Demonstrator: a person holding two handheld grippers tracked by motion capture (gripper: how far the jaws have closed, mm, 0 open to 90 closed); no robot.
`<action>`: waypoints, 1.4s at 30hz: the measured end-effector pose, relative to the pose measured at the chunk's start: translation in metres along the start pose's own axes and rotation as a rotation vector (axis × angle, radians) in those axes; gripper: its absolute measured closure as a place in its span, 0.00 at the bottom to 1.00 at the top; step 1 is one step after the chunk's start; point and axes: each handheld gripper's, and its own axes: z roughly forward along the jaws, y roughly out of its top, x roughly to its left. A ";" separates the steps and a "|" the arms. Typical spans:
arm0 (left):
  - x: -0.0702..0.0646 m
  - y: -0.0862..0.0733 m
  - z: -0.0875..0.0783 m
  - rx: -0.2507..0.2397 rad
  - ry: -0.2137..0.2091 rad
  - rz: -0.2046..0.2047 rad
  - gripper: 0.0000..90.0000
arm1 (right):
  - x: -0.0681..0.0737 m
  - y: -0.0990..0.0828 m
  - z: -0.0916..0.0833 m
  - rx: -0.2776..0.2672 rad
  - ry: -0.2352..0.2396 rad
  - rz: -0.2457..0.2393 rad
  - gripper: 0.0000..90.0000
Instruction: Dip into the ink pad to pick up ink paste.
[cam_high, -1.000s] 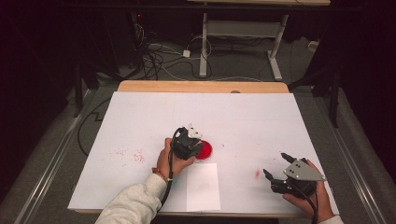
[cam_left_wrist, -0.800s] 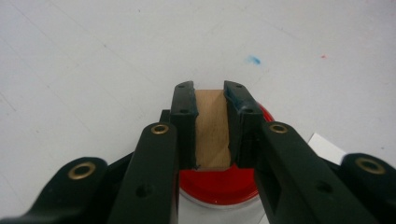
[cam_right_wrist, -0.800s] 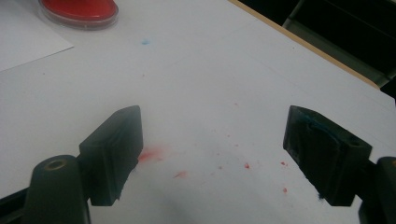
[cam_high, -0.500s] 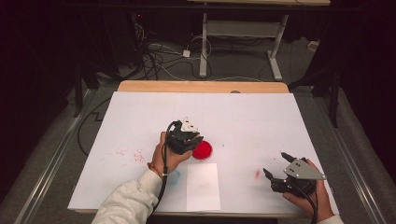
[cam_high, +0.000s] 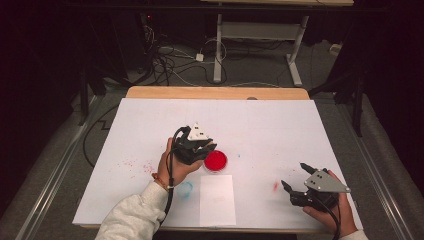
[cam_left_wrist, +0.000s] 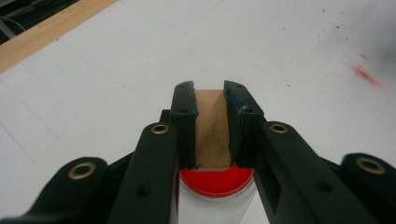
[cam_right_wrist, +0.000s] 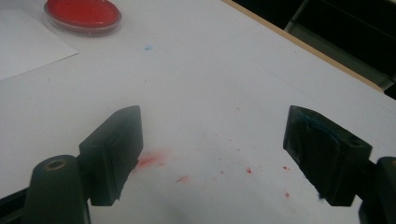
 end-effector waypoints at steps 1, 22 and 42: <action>0.000 0.000 0.001 0.002 0.000 0.002 0.82 | 0.000 0.000 0.002 0.007 0.002 -0.007 0.22; -0.006 -0.011 0.046 0.089 -0.051 0.039 0.82 | 0.004 -0.002 0.001 0.019 0.017 -0.029 0.22; -0.011 -0.026 0.068 0.154 -0.042 0.052 0.82 | 0.006 -0.002 0.001 0.032 0.029 -0.037 0.22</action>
